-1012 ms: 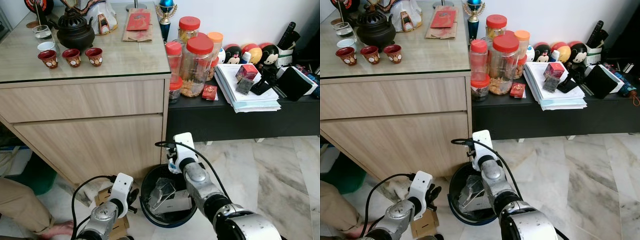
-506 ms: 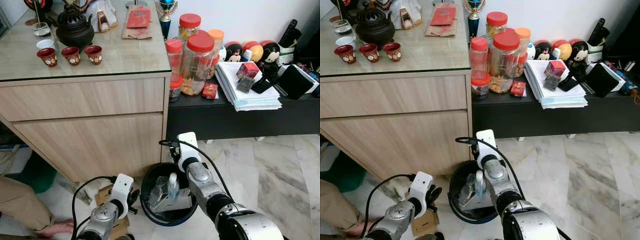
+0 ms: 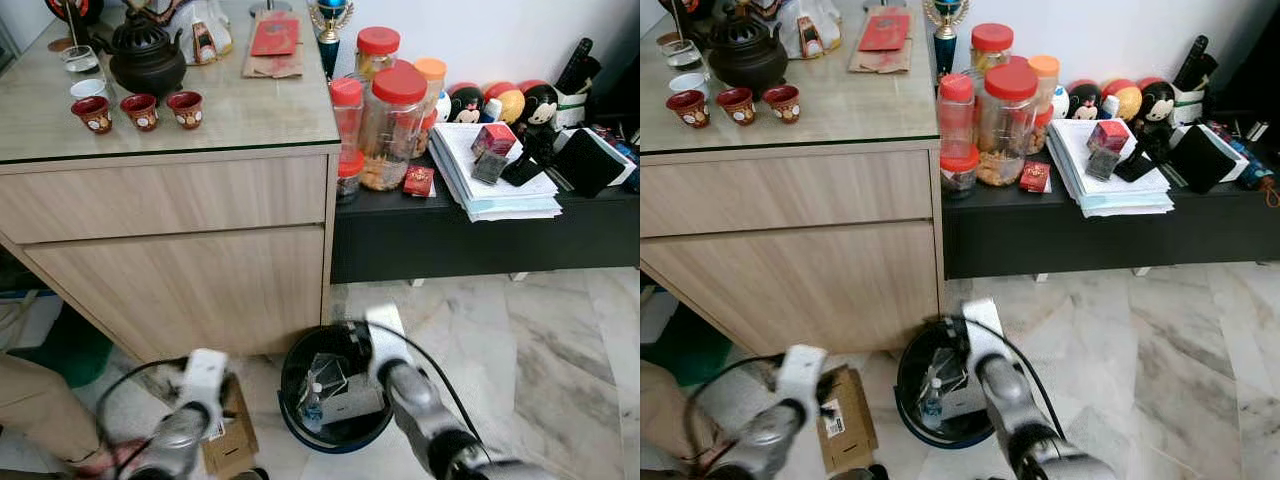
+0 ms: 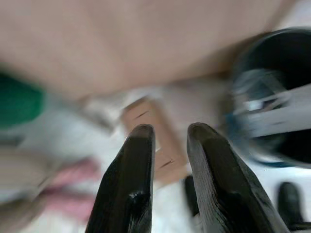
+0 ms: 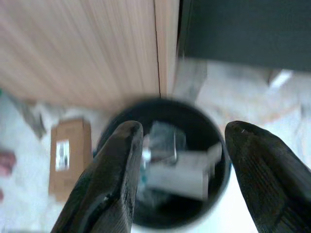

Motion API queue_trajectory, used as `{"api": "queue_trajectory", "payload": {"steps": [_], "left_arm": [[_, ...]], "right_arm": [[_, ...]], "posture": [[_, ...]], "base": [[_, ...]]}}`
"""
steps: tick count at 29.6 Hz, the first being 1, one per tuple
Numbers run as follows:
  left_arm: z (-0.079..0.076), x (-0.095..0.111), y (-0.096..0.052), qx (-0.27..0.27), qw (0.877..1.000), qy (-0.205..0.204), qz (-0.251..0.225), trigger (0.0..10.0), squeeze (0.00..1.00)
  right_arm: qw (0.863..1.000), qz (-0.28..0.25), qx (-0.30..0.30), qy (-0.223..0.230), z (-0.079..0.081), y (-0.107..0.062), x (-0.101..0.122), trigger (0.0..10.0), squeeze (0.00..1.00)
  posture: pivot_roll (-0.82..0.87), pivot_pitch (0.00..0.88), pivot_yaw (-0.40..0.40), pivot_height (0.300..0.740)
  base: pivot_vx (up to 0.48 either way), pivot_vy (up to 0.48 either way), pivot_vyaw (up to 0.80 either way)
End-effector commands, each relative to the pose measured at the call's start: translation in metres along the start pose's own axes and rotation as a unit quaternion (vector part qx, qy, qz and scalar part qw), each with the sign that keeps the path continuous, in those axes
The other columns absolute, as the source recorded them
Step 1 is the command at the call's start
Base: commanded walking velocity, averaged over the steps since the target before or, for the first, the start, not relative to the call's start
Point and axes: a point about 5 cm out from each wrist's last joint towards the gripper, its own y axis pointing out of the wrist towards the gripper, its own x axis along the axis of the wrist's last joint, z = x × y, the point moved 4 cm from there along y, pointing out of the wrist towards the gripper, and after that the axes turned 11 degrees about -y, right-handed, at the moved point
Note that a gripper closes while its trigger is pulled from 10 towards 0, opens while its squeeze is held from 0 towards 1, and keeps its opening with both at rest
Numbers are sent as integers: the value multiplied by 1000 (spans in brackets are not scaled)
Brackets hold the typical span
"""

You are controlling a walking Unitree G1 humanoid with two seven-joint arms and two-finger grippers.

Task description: Picking trash to rubbish bin

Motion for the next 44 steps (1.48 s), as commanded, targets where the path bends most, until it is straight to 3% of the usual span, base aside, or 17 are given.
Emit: {"api": "queue_trajectory", "payload": {"steps": [1, 4, 7, 11, 19, 28, 44], "left_arm": [[18, -28, -9, 51, 997, -27, 46, 10000, 0], [45, -60, -27, 103, 990, -40, 93, 10000, 0], [60, -85, -43, 137, 982, -38, 124, 10000, 0], [59, -99, -51, 140, 978, -43, 145, 10000, 0], [49, -98, -48, 123, 982, -38, 140, 10000, 0], [50, -92, -45, 127, 982, -38, 131, 10000, 0], [49, -97, -47, 127, 982, -44, 136, 10000, 0]], "right_arm": [[999, 36, 15, -4, 5, -6, -23, 10000, 0], [995, 99, 25, -11, 7, -23, -69, 10000, 0], [988, 153, 17, 0, 4, -43, -107, 10000, 0], [982, 187, 4, 14, 1, -55, -128, 10000, 0], [983, 176, -8, 45, 2, -51, -121, 10000, 0], [986, 160, -5, 44, 4, -42, -107, 10000, 0], [985, 169, -5, 39, 5, -46, -114, 10000, 0]], "posture": [[166, 121, -12, 740], [168, 120, -12, 740], [160, 115, -12, 740], [160, 118, -16, 740], [142, 128, -22, 740], [148, 128, -27, 740], [138, 139, -22, 740]], "base": [[0, 0, 0], [0, 0, 0], [0, 0, 0], [0, 0, 0], [0, 0, 0], [-85, 0, 0], [-278, 0, 0]]}}
